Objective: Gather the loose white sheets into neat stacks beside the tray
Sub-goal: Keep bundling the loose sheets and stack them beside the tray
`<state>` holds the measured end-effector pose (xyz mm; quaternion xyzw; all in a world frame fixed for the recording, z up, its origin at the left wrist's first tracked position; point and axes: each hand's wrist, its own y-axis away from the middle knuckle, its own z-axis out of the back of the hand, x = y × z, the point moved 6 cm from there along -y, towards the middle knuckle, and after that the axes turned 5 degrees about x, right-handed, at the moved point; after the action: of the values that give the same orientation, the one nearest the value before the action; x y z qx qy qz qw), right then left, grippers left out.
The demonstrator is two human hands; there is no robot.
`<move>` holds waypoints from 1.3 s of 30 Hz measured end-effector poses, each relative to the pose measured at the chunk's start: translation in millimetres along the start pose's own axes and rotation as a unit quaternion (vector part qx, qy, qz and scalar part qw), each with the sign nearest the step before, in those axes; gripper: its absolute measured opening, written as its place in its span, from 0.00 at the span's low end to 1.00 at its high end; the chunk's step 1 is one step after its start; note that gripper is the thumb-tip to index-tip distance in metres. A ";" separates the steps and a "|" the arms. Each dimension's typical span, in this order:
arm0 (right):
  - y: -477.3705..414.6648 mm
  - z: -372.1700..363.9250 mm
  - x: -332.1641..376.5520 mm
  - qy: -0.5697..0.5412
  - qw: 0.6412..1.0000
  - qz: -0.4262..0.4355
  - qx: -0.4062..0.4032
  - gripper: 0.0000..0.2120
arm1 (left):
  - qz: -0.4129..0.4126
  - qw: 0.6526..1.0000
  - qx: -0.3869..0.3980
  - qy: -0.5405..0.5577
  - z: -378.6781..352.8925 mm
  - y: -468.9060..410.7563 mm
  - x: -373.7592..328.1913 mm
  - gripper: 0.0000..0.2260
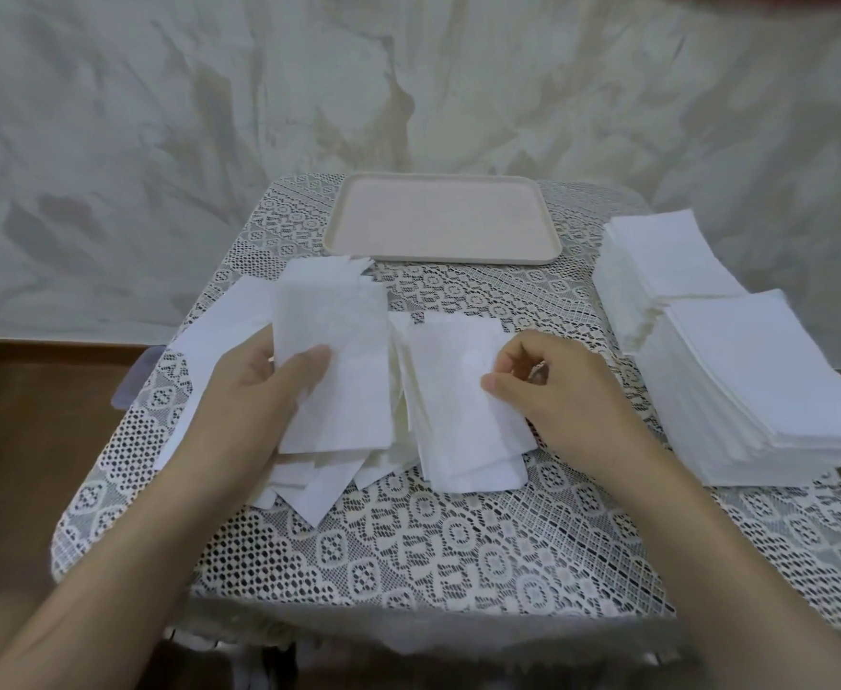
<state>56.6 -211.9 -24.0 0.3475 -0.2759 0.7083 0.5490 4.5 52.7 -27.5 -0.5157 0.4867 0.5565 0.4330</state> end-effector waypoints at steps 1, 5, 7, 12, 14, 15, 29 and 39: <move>-0.6 2.8 -0.9 -0.003 1.000 0.000 -0.005 0.08 | 0.000 1.000 0.001 0.000 0.0 -0.5 -0.3 0.09; -2.8 6.2 -12.1 -0.016 0.999 -0.022 -0.022 0.08 | -0.005 1.000 0.002 -0.004 0.1 -1.8 -1.1 0.11; -2.8 5.0 -14.6 -0.041 0.998 -0.037 -0.027 0.08 | -0.008 1.000 0.003 -0.004 -0.7 -1.2 -1.1 0.12; -4.8 3.2 -17.9 -0.142 0.986 -0.089 0.003 0.11 | -0.009 1.000 0.004 -0.002 -1.2 0.7 -1.4 0.13; -6.7 4.1 -20.0 -0.106 0.991 -0.083 0.010 0.04 | -0.006 1.000 0.005 -0.003 -0.8 0.2 -0.7 0.13; -6.8 4.1 -22.5 -0.088 0.993 -0.081 0.010 0.09 | -0.004 1.000 0.006 -0.002 -1.5 0.5 -0.2 0.13; -8.0 -5.3 -9.3 0.026 0.994 -0.096 0.037 0.15 | 0.016 0.999 0.011 0.028 0.1 -0.2 -2.3 0.09; -1.0 -1.0 -13.7 -0.122 0.985 -0.109 0.047 0.07 | 0.018 0.999 0.016 0.028 -7.5 3.3 -0.5 0.11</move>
<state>59.6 -219.0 -35.5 0.4846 -0.2675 0.6087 0.5685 2.4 44.7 -26.6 -0.5153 0.5164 0.5416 0.4177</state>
